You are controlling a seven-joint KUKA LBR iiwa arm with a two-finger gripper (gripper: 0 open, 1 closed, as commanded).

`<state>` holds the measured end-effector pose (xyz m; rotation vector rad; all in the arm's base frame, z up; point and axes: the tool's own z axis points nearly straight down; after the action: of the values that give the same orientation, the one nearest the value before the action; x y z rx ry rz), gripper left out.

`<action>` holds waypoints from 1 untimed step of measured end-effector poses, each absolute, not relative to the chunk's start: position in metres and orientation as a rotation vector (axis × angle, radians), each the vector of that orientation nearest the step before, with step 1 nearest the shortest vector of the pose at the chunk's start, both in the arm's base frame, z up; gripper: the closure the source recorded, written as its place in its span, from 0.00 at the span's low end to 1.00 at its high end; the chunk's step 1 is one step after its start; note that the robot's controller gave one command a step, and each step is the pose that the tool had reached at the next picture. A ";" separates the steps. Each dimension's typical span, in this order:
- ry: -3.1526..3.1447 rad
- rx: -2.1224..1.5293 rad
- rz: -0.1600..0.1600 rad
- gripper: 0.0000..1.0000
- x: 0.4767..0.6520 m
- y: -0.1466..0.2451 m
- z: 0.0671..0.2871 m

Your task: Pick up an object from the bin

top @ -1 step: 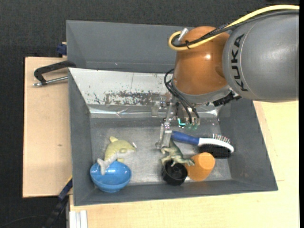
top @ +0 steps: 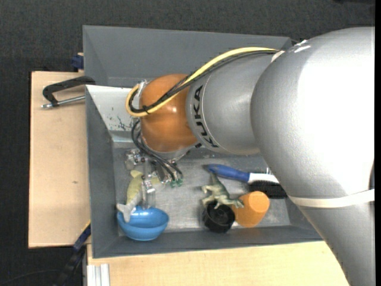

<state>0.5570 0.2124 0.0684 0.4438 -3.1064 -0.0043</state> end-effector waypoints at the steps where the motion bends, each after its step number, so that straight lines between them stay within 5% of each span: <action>1: -3.133 0.338 -0.003 0.00 0.575 0.172 0.103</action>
Offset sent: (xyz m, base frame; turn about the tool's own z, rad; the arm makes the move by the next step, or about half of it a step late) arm 0.0156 -0.0396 0.0316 0.0651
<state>0.5753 0.1721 0.1033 0.3381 -3.1331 -0.0026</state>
